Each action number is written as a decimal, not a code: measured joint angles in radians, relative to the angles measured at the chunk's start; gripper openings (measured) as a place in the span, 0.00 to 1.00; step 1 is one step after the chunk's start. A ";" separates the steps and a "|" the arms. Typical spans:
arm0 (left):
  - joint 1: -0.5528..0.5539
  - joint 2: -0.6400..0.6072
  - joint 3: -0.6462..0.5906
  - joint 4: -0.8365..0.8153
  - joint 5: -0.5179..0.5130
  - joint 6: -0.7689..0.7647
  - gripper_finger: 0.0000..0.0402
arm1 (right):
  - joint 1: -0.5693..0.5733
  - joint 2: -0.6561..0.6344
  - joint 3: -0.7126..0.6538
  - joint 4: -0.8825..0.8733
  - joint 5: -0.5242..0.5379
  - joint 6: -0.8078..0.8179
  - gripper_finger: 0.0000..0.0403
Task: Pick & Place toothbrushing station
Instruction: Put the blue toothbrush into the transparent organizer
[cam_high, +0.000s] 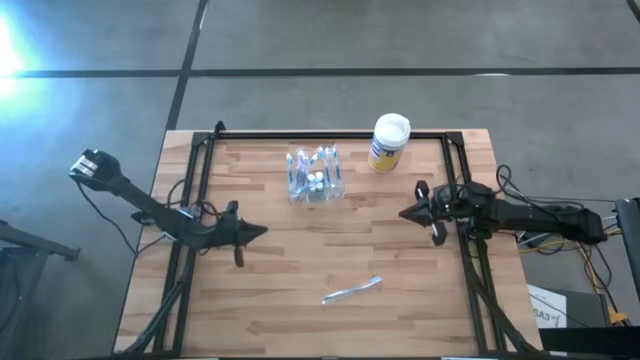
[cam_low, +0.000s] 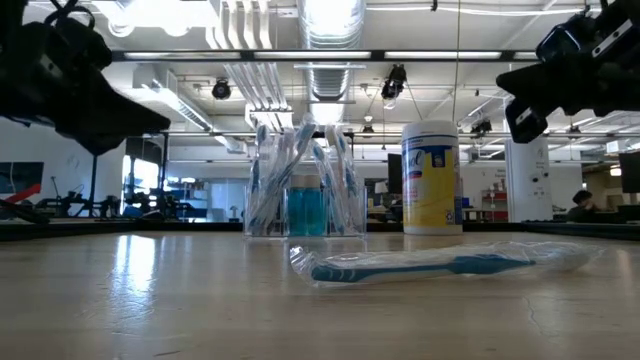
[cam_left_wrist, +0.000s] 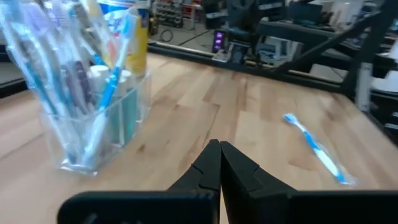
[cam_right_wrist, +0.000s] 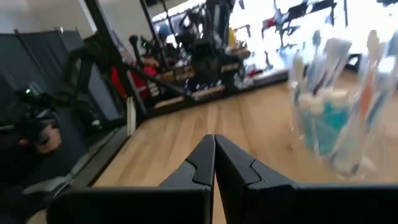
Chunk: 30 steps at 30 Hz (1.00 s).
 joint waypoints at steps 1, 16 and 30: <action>0.001 0.008 0.004 -0.001 -0.014 0.000 0.01 | 0.008 0.018 0.000 0.005 0.000 0.010 0.02; 0.025 0.142 0.058 0.000 -0.026 0.059 0.02 | 0.239 0.273 0.355 -0.434 0.195 -0.098 0.02; 0.025 0.145 0.057 0.000 -0.007 0.009 0.05 | 0.446 0.736 0.779 -0.928 0.321 0.055 0.08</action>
